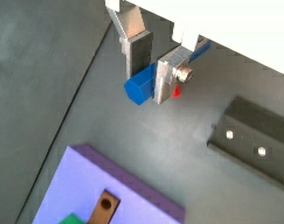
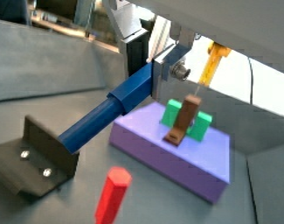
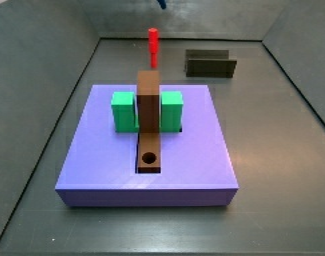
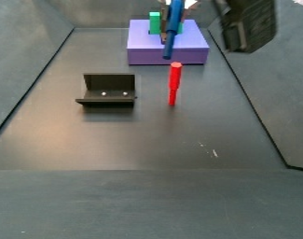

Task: Pick up the blue object. Move up. Place the blue object on the fixture. Regrasp the blue object. Move to above the board. Insert the blue object.
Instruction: Place the blue object on the fixture.

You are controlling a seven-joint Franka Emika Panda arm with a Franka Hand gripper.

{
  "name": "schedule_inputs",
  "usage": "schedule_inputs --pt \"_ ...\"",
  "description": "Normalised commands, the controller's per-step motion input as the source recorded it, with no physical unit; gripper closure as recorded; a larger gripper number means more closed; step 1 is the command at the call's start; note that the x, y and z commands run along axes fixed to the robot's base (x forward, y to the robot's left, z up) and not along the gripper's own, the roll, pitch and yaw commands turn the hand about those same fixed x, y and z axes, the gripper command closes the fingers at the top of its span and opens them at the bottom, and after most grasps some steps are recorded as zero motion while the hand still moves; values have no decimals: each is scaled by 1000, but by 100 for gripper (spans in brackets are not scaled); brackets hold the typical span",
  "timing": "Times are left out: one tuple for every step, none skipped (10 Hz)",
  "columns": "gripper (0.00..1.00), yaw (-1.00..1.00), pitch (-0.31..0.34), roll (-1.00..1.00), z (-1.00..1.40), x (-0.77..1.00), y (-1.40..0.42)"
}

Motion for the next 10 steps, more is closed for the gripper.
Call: schedule_inputs --pt "100 49 0 -49 -89 217 74" --pt "100 49 -49 -94 0 146 -46" --pt "100 220 -174 -229 -329 900 0" --pt "100 191 -180 -240 -349 926 0" --pt "100 71 -209 -180 -346 1000 -131" --pt "100 31 -211 -151 -377 1000 -123" --pt "100 0 -203 -129 -411 1000 -34" --pt "100 0 -154 -97 -406 1000 0" --pt "100 0 -106 -17 -363 1000 0" --pt "100 0 -60 0 -311 1000 0"
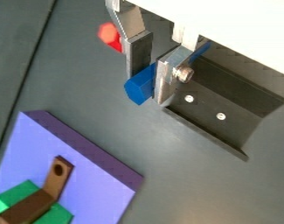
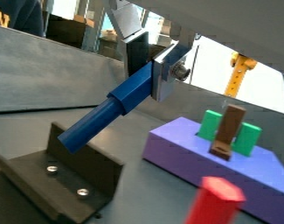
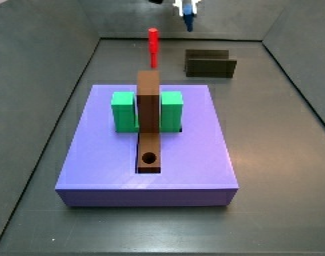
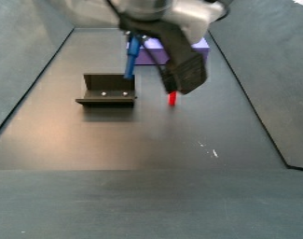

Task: Pick up the blue object. Move up. Place the blue object on the fixture. Regrasp the blue object. Move to above the board. Insert the blue object.
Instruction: Place the blue object on the fixture.

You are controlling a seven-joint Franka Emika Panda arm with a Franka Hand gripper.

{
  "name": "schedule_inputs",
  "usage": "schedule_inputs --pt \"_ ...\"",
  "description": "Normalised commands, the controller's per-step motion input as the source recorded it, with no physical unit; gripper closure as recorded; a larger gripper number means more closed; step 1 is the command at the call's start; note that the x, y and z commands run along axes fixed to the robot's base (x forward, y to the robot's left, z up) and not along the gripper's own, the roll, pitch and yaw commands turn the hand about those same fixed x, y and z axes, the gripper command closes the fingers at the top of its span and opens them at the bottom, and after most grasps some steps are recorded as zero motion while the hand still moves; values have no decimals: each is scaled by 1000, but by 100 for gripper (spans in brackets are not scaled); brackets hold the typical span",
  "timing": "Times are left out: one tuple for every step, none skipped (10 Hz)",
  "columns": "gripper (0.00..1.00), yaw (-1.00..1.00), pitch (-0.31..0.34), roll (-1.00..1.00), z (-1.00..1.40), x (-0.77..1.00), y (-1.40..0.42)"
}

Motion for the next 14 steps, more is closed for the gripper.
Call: schedule_inputs --pt "100 40 -37 0 -274 1000 74" --pt "100 43 -23 0 -280 1000 71" --pt "100 49 -23 -9 -289 1000 63" --pt "100 31 -20 0 -334 1000 0" --pt "100 14 -46 0 -394 937 -114" --pt "100 6 0 6 -229 891 -334" --pt "100 29 51 89 -226 886 -366" --pt "100 63 106 123 -243 737 -189" --pt "100 146 166 277 -260 531 0" --pt "100 266 186 351 -246 303 0" --pt "100 371 149 226 -309 177 -140" --pt "100 194 126 0 -340 20 -157" --pt "100 226 503 40 -217 286 -343" --pt "100 83 811 80 -191 423 -246"
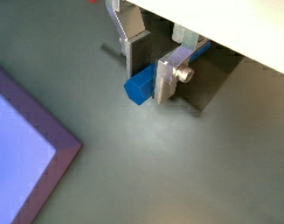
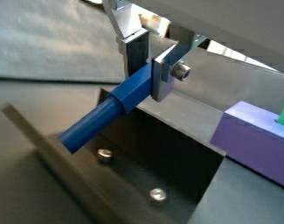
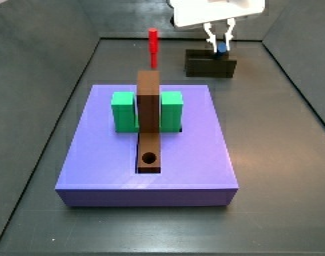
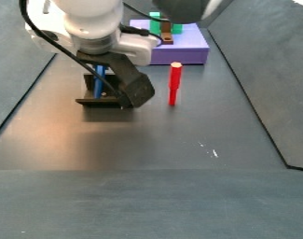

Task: Pick up the blue object. Move up. Place the blue object on the fixture. Regrasp the blue object. Move to above the board. Insert the blue object.
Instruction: Place the blue object on the fixture.

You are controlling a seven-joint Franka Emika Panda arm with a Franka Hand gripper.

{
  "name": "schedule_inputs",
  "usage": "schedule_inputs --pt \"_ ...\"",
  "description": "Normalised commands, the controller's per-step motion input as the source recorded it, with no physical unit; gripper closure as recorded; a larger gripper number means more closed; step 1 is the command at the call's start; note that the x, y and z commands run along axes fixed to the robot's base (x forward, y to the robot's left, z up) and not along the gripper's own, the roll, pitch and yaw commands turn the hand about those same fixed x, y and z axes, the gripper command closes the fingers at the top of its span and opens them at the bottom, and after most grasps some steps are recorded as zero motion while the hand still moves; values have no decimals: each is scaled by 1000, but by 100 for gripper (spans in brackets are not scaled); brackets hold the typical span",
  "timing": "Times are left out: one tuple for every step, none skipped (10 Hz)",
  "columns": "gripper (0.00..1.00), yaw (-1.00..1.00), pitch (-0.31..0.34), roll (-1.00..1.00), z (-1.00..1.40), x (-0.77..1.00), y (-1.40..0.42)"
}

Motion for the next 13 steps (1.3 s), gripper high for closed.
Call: schedule_inputs --pt "100 46 806 137 -140 389 -146" --pt "100 0 540 0 -146 289 0" --pt "100 0 389 23 -166 249 46" --pt "100 0 200 -160 -154 126 166" --pt "100 -71 0 -671 -123 43 371" --pt "100 -174 -203 -1000 -40 0 434" --pt "100 -174 -234 -1000 0 0 374" --pt "100 -103 -183 -766 -57 0 269" --pt "100 -77 -103 -71 -189 0 0" --pt "100 -40 0 311 -320 20 -94" --pt "100 -54 37 477 -334 114 -140" --pt "100 -117 0 211 -186 77 -51" --pt "100 -123 0 37 -14 97 -63"
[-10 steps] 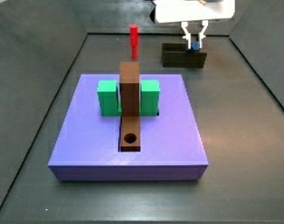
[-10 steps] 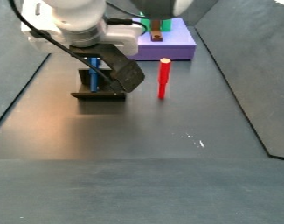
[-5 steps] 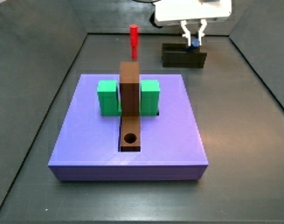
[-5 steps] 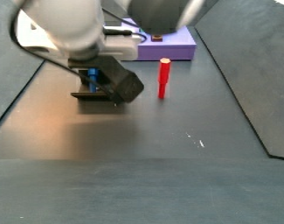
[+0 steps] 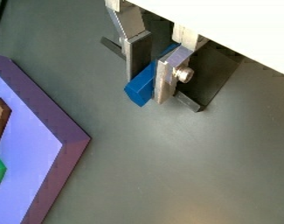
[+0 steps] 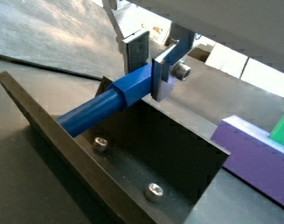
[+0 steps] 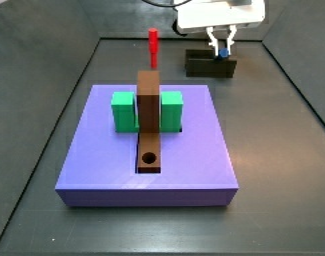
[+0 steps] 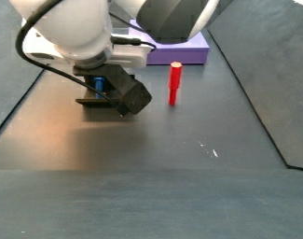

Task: Pick up the blue object. Move up. Place the blue object on the fixture. Regrasp the blue object. Move to above the board. Insert the blue object.
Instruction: Place the blue object on the fixture.

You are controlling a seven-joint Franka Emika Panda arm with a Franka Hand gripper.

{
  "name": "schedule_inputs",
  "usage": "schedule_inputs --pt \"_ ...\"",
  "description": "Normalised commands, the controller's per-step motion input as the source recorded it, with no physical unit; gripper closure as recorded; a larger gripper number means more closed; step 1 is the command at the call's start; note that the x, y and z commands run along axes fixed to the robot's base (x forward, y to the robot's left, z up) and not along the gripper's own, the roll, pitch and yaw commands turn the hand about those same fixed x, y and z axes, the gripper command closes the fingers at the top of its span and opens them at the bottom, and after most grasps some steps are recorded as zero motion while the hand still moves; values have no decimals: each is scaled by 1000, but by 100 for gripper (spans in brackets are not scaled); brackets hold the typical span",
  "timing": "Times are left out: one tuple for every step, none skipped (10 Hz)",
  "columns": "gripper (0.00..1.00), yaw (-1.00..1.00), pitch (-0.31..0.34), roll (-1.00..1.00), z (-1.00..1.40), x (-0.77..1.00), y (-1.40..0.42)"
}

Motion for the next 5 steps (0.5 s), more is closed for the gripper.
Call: schedule_inputs --pt "100 -151 -34 -3 -43 57 0" --pt "100 -140 -86 -274 0 0 86" --pt "100 -117 -100 -286 -29 0 94" --pt "100 -86 -83 -271 0 0 94" --pt "100 0 0 0 0 0 0"
